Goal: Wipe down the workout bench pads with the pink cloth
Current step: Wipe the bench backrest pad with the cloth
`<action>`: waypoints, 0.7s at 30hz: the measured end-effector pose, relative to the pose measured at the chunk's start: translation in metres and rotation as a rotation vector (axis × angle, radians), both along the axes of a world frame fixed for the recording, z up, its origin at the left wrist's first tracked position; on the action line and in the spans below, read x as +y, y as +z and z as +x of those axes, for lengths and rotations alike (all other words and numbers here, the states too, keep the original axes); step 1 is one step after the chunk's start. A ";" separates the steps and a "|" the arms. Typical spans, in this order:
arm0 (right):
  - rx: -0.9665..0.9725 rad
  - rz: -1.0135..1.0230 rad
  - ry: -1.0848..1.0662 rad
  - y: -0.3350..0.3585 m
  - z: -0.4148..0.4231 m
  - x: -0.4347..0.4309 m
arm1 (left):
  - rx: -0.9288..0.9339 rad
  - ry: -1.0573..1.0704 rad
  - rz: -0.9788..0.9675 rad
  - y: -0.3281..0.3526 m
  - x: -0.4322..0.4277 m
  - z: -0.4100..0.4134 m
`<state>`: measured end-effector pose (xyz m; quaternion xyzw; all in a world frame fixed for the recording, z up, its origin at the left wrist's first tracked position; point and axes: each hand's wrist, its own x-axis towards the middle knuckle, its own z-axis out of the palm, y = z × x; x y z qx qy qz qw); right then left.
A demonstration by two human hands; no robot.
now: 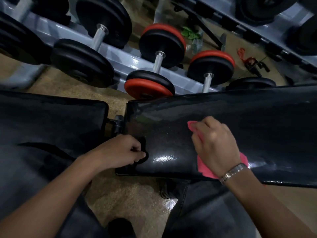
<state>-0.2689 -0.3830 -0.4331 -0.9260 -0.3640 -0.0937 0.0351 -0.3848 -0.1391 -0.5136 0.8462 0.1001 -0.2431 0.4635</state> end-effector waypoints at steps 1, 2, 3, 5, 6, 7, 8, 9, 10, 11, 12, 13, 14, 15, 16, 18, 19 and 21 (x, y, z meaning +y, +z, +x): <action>0.019 -0.006 0.030 0.001 0.002 -0.001 | 0.000 0.002 -0.004 0.000 0.000 0.000; 0.027 0.000 0.031 0.002 0.007 -0.001 | -0.003 0.003 -0.005 0.000 0.000 0.000; 0.022 0.014 0.008 0.002 0.013 0.001 | -0.009 0.004 -0.005 0.000 0.000 0.001; -0.015 0.051 -0.072 -0.002 0.016 0.008 | -0.020 0.007 -0.004 0.001 -0.001 0.002; -0.029 0.067 -0.099 -0.005 0.012 0.012 | -0.022 0.007 -0.002 0.001 0.000 0.003; -0.025 0.072 -0.100 -0.008 0.004 0.016 | -0.024 0.007 -0.003 0.000 0.000 0.002; -0.004 0.067 -0.074 -0.012 -0.004 0.018 | -0.025 0.005 -0.009 0.000 0.001 0.002; 0.023 0.054 -0.029 -0.014 -0.011 0.017 | -0.025 0.000 -0.019 -0.001 0.001 0.002; 0.045 0.046 0.009 -0.014 -0.012 0.016 | -0.025 -0.005 -0.028 -0.002 0.002 0.002; 0.056 0.051 0.022 -0.013 -0.009 0.015 | -0.026 -0.007 -0.032 -0.002 0.002 0.001; 0.051 0.069 0.010 -0.012 -0.003 0.016 | -0.027 -0.004 -0.030 -0.002 0.002 0.001; 0.028 0.091 -0.018 -0.013 0.003 0.019 | -0.026 0.000 -0.028 -0.001 0.002 0.000; -0.001 0.109 -0.051 -0.014 0.006 0.022 | -0.024 0.002 -0.030 -0.001 0.002 0.000; -0.023 0.117 -0.076 -0.016 0.005 0.026 | -0.023 -0.001 -0.032 -0.001 0.002 0.000; -0.036 0.110 -0.076 -0.018 0.000 0.028 | -0.021 -0.006 -0.033 -0.001 0.003 0.000; -0.007 0.071 0.012 -0.021 -0.011 0.028 | -0.016 -0.018 -0.034 -0.002 0.004 -0.001; 0.026 0.055 0.066 -0.020 -0.013 0.025 | -0.010 -0.022 -0.040 -0.002 0.004 -0.001; 0.062 0.048 0.093 -0.016 -0.005 0.023 | -0.003 -0.030 -0.048 -0.001 0.005 -0.001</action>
